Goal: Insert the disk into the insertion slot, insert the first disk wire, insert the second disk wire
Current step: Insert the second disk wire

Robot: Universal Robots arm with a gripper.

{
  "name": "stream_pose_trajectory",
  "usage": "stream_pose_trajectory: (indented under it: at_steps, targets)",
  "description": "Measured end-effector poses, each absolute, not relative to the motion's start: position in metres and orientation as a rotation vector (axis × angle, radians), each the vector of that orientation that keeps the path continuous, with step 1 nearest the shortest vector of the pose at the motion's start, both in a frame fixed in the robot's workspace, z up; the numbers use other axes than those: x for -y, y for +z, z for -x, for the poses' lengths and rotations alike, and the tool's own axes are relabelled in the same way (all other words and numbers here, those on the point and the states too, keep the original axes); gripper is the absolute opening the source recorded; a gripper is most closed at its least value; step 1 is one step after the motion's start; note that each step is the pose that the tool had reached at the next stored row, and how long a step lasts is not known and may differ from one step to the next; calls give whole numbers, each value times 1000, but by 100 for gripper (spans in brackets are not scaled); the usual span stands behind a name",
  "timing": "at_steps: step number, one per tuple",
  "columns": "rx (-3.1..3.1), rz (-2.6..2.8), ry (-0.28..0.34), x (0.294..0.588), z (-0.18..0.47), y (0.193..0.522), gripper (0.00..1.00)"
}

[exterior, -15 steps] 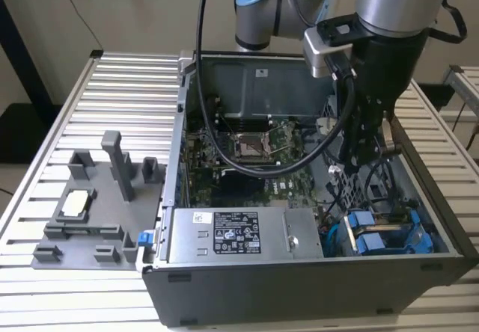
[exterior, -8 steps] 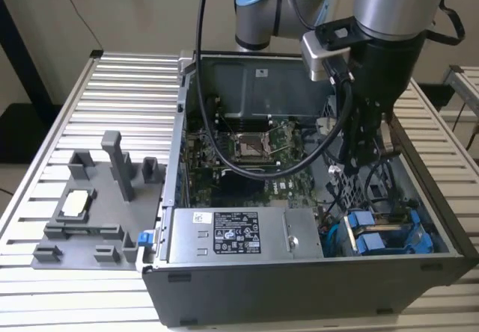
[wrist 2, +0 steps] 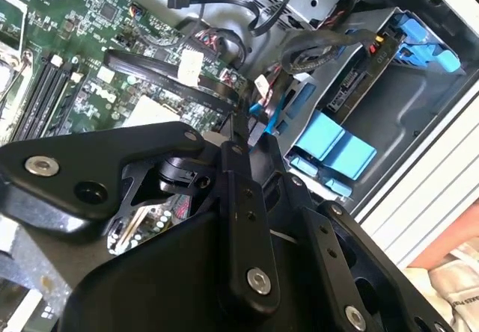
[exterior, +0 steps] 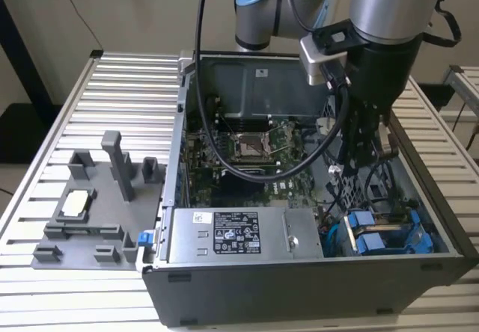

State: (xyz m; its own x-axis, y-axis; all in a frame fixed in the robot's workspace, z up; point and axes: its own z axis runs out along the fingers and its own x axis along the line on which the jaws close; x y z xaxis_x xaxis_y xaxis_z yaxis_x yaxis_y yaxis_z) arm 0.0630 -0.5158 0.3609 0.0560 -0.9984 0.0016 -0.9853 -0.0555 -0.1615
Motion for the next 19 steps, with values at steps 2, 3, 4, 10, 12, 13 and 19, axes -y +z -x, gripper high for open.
stream_pose_trajectory:
  at_steps: [2, 3, 4, 10, 12, 13, 19]
  targets:
    - [-2073, 2193, -175, 516, -62, 360, 25]
    - [-2072, 2192, -176, 516, -62, 360, 25]
    - [-2071, 2192, -178, 516, -62, 360, 18]
    - [-2071, 2191, -178, 516, -62, 360, 18]
    - [-2071, 2191, -178, 516, -62, 360, 18]
    - [-2071, 2191, -178, 516, -62, 360, 18]
    - [-2071, 2191, -178, 516, -62, 360, 26]
